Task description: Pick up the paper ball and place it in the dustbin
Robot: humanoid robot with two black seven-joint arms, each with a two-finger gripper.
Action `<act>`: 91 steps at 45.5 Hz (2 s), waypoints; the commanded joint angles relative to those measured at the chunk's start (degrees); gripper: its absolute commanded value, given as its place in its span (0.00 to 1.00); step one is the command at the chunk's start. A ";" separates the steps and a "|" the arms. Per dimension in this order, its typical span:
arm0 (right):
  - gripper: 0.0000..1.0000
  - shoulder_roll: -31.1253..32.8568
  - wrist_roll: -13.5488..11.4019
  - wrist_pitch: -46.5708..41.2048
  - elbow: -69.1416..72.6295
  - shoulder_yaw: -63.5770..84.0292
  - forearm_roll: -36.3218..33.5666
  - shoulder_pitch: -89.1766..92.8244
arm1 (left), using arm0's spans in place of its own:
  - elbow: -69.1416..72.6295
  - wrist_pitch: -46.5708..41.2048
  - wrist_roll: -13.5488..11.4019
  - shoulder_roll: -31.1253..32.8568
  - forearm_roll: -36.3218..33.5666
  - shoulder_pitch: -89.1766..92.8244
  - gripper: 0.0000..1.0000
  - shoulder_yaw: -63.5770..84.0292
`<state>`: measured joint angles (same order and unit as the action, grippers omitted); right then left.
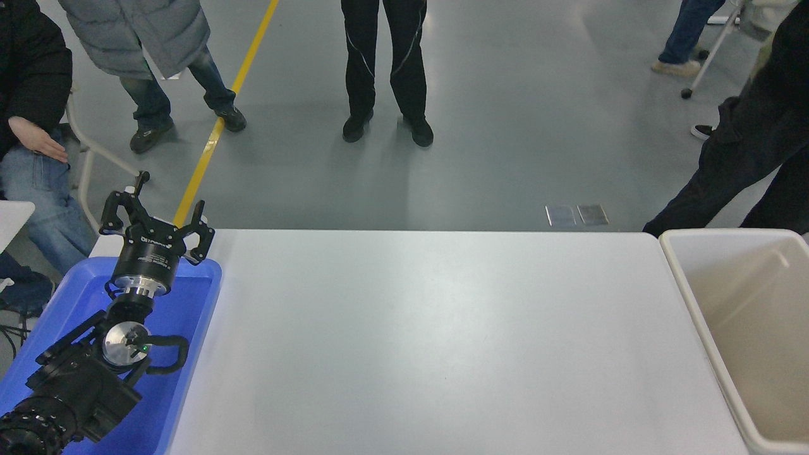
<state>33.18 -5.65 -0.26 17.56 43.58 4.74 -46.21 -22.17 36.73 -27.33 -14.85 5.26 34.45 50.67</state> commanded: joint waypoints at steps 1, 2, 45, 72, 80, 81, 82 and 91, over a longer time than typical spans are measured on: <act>0.00 -8.56 0.02 4.30 -12.81 -6.05 0.00 10.79 | 0.03 0.00 0.00 0.00 0.01 0.00 0.98 0.04; 0.00 -8.65 0.02 4.39 -12.90 -6.05 -0.08 10.79 | 0.03 0.00 0.00 0.00 0.01 0.00 0.98 -0.05; 0.90 -9.27 0.11 8.26 -10.19 -8.07 -0.09 6.76 | 0.03 0.00 0.00 0.00 0.01 0.00 0.98 0.04; 1.00 6.81 0.46 4.04 45.97 26.11 0.53 -41.32 | 0.03 0.00 0.00 0.00 0.01 0.00 0.98 0.04; 1.00 6.64 0.46 -8.76 61.10 29.28 0.36 -58.09 | 0.03 0.00 0.00 0.00 0.01 0.00 0.98 -0.05; 1.00 6.29 0.37 -12.10 61.89 29.54 0.35 -60.12 | 0.03 0.00 0.00 0.00 0.01 0.09 0.98 0.04; 1.00 6.11 0.37 -15.70 62.33 29.72 0.35 -62.14 | -0.06 0.00 0.00 0.00 0.01 0.00 0.98 -0.05; 1.00 1.20 0.37 -44.74 62.42 29.02 -0.17 -78.40 | 0.03 0.00 0.00 0.00 0.01 0.00 0.98 -0.05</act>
<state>38.30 -5.25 -18.86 73.26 70.32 5.08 -104.36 -22.17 36.73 -27.33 -14.86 5.27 34.45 50.65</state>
